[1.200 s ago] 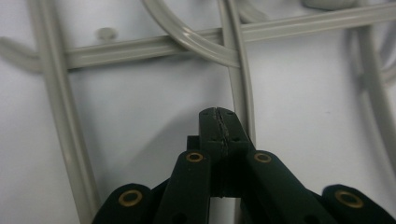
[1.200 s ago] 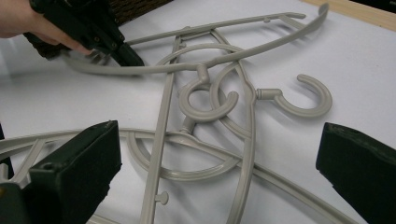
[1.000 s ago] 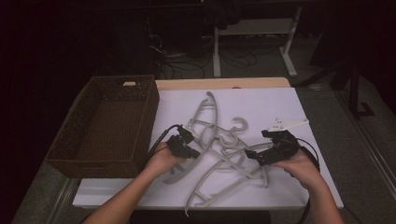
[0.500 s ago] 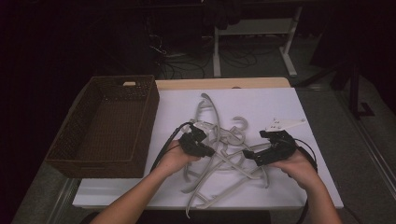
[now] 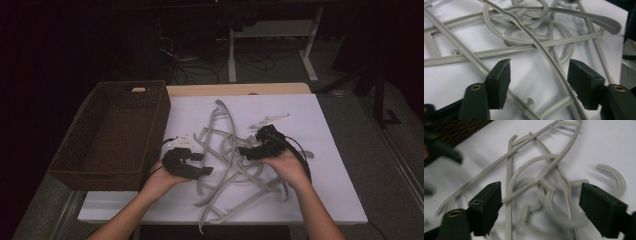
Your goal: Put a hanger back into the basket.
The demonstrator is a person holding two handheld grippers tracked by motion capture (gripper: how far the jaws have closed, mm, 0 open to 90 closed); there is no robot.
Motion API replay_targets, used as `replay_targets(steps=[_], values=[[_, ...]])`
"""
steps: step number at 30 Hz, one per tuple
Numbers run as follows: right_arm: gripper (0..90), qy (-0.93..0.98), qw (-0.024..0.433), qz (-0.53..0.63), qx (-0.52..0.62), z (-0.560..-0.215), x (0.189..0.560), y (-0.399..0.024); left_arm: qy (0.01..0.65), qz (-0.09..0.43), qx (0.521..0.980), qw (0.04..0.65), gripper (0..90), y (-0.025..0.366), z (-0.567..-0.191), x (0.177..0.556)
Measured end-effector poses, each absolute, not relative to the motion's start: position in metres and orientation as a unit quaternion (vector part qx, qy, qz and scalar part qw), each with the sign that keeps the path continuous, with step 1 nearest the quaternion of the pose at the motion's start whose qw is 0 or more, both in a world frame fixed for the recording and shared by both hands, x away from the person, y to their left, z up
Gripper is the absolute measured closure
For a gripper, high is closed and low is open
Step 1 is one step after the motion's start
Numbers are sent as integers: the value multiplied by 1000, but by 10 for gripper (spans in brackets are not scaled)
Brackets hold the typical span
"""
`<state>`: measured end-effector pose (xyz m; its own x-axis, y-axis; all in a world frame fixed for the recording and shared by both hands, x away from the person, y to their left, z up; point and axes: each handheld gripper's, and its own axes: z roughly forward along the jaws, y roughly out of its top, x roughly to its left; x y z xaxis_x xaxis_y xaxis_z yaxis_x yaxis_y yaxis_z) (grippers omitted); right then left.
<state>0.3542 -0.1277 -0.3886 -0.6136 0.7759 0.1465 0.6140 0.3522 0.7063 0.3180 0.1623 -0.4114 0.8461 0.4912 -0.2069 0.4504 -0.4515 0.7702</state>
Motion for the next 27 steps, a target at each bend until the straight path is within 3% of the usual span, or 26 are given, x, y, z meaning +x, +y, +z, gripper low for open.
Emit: replay_targets(steps=[11, 18, 27], values=[[431, 798, 112, 311, 504, -404, 455, -80, 292, 35, 837, 462, 207, 173, -417, 315], [530, 799, 111, 256, 532, -417, 484, -66, 292, 32, 835, 465, 199, 173, -417, 314], [685, 803, 93, 230, 542, -427, 495, -61, 298, 36, 833, 464, 199, 175, -418, 316]])
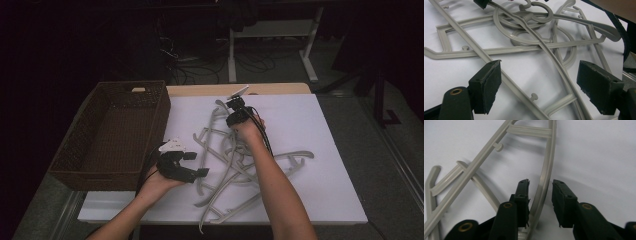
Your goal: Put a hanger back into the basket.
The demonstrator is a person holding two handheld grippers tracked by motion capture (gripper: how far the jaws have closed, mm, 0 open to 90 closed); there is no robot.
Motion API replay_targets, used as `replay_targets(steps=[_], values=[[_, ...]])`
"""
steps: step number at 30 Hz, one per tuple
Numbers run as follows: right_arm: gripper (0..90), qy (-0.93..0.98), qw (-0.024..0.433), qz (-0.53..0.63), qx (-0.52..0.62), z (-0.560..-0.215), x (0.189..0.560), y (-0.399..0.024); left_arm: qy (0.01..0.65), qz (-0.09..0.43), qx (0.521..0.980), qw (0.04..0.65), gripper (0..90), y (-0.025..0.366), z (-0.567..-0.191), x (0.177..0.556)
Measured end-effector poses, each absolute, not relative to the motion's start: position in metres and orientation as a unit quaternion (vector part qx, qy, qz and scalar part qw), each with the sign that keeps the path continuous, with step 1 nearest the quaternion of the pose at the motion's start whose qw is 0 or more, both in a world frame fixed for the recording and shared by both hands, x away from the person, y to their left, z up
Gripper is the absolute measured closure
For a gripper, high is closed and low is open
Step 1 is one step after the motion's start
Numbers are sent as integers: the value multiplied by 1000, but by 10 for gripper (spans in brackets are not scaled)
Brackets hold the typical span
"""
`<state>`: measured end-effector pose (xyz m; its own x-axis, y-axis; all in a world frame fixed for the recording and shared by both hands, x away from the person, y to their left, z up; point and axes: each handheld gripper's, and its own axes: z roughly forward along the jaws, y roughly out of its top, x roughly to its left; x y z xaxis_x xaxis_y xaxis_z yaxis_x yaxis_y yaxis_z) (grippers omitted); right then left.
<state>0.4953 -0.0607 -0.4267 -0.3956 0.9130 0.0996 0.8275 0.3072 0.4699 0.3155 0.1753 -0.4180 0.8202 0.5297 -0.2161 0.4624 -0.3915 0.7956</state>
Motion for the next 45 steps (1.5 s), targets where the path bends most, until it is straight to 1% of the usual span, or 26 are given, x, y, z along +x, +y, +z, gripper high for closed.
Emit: replay_targets(steps=[2, 10, 14, 22, 24, 32, 40, 45], values=[[734, 805, 95, 226, 541, -428, 497, -59, 298, 37, 833, 464, 199, 175, -418, 316], [760, 805, 95, 222, 542, -425, 502, -53, 297, 38, 835, 461, 199, 175, -420, 315], [771, 804, 99, 231, 538, -417, 503, -49, 297, 40, 835, 462, 199, 175, -419, 315], [803, 801, 101, 249, 535, -388, 506, -43, 299, 43, 833, 463, 199, 176, -419, 315], [814, 802, 93, 256, 531, -380, 507, -43, 299, 43, 833, 463, 199, 176, -419, 315], [820, 810, 117, 261, 512, -350, 511, -38, 299, 44, 832, 466, 199, 176, -418, 315], [821, 816, 142, 262, 496, -312, 518, -33, 300, 44, 831, 466, 199, 177, -419, 316], [821, 818, 149, 263, 490, -290, 516, -39, 302, 43, 830, 466, 199, 178, -419, 316]])
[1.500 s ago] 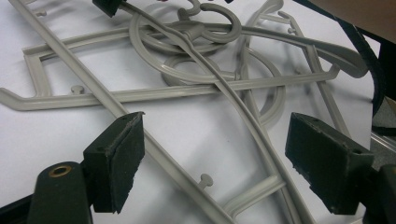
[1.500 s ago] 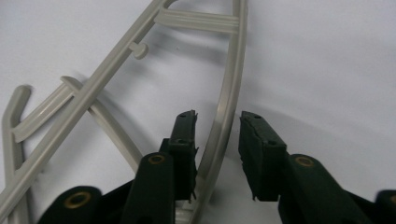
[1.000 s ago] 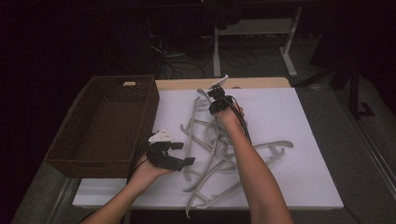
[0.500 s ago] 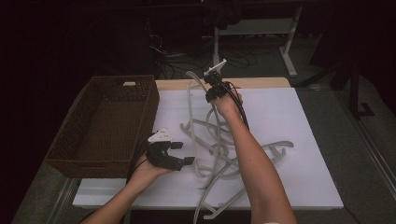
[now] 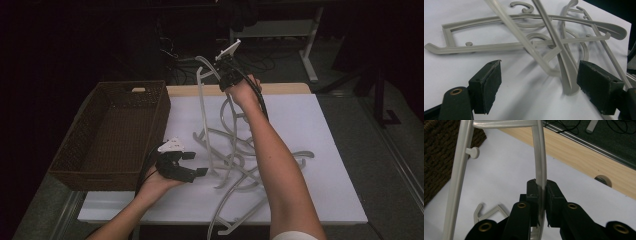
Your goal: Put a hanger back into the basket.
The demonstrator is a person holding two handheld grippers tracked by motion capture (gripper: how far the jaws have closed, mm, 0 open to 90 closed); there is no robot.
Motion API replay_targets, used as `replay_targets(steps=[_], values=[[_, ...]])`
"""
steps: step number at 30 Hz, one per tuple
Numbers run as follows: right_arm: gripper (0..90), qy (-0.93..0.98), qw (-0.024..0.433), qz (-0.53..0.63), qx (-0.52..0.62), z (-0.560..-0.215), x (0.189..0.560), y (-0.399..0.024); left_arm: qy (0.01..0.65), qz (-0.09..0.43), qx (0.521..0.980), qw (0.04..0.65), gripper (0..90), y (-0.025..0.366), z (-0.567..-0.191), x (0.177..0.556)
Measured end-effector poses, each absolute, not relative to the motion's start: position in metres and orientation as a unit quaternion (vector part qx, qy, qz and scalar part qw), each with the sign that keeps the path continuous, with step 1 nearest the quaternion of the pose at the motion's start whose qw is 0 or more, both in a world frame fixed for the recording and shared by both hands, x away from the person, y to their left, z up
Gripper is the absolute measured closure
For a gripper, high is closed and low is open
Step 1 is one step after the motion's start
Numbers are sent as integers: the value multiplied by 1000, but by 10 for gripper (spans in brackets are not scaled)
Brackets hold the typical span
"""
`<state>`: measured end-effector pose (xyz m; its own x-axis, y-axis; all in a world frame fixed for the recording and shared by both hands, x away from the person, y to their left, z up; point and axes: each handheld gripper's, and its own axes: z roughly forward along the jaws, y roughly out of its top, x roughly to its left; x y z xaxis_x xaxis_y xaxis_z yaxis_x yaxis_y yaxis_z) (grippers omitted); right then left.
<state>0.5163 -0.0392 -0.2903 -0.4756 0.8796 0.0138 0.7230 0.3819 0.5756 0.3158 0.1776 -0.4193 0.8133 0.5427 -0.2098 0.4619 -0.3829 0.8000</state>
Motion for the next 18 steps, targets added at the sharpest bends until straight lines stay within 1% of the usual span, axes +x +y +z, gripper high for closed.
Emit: replay_targets(steps=[7, 10, 11, 14, 15, 18], values=[[821, 827, 153, 244, 483, -268, 509, -62, 302, 43, 833, 462, 199, 178, -420, 316], [820, 835, 143, 234, 476, -262, 506, -71, 303, 42, 832, 462, 199, 177, -421, 316], [821, 842, 131, 227, 472, -261, 505, -73, 302, 42, 833, 461, 199, 176, -421, 316], [820, 867, 106, 200, 444, -269, 504, -72, 301, 42, 834, 461, 199, 176, -421, 315], [820, 873, 104, 192, 437, -273, 503, -69, 301, 43, 834, 460, 199, 176, -421, 315], [819, 890, 77, 175, 413, -292, 502, -58, 302, 43, 833, 461, 199, 176, -421, 315]])
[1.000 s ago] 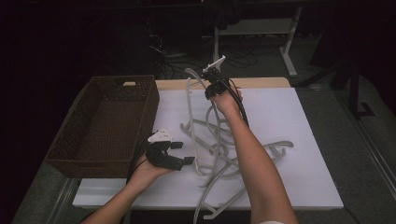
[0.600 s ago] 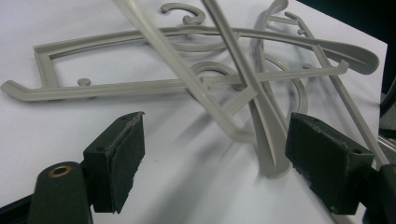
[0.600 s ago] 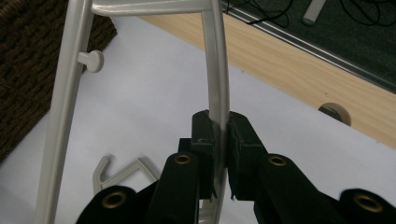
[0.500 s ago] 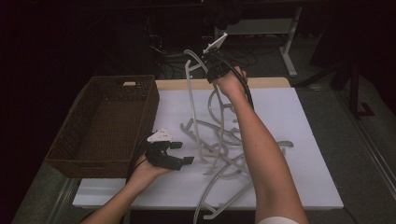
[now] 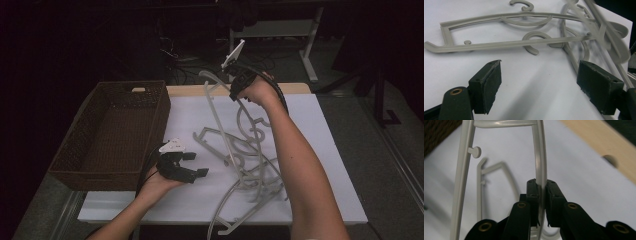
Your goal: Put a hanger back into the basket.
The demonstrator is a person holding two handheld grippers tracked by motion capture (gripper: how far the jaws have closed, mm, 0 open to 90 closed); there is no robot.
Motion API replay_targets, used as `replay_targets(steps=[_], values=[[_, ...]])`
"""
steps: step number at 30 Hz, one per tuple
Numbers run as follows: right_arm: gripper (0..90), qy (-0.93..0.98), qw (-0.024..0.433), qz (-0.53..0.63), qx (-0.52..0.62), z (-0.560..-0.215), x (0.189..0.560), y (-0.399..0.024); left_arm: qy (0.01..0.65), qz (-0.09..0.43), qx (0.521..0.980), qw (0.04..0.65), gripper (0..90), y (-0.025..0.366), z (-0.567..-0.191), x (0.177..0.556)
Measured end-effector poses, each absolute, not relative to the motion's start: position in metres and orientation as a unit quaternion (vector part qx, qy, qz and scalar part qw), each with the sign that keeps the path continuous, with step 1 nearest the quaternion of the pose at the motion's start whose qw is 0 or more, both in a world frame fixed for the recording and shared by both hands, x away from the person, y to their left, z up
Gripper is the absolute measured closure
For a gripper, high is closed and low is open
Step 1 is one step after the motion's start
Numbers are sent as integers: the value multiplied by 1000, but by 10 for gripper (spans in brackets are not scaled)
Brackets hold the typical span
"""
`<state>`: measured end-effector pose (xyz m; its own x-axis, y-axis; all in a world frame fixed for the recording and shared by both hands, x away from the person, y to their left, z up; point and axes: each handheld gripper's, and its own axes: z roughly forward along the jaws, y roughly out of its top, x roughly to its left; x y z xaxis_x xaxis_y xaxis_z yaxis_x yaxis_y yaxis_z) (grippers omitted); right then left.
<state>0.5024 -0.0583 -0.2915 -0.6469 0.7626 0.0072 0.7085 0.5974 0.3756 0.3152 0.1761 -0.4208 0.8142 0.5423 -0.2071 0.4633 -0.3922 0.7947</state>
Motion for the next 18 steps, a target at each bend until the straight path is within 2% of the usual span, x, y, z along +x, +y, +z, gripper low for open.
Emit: replay_targets(steps=[6, 16, 18], values=[[818, 913, 37, 164, 372, -332, 507, -31, 303, 44, 832, 463, 199, 178, -421, 316], [801, 927, 8, 158, 340, -391, 517, 4, 305, 44, 833, 460, 199, 179, -422, 317], [763, 926, 7, 155, 343, -401, 518, 7, 305, 45, 833, 459, 199, 179, -423, 317]])
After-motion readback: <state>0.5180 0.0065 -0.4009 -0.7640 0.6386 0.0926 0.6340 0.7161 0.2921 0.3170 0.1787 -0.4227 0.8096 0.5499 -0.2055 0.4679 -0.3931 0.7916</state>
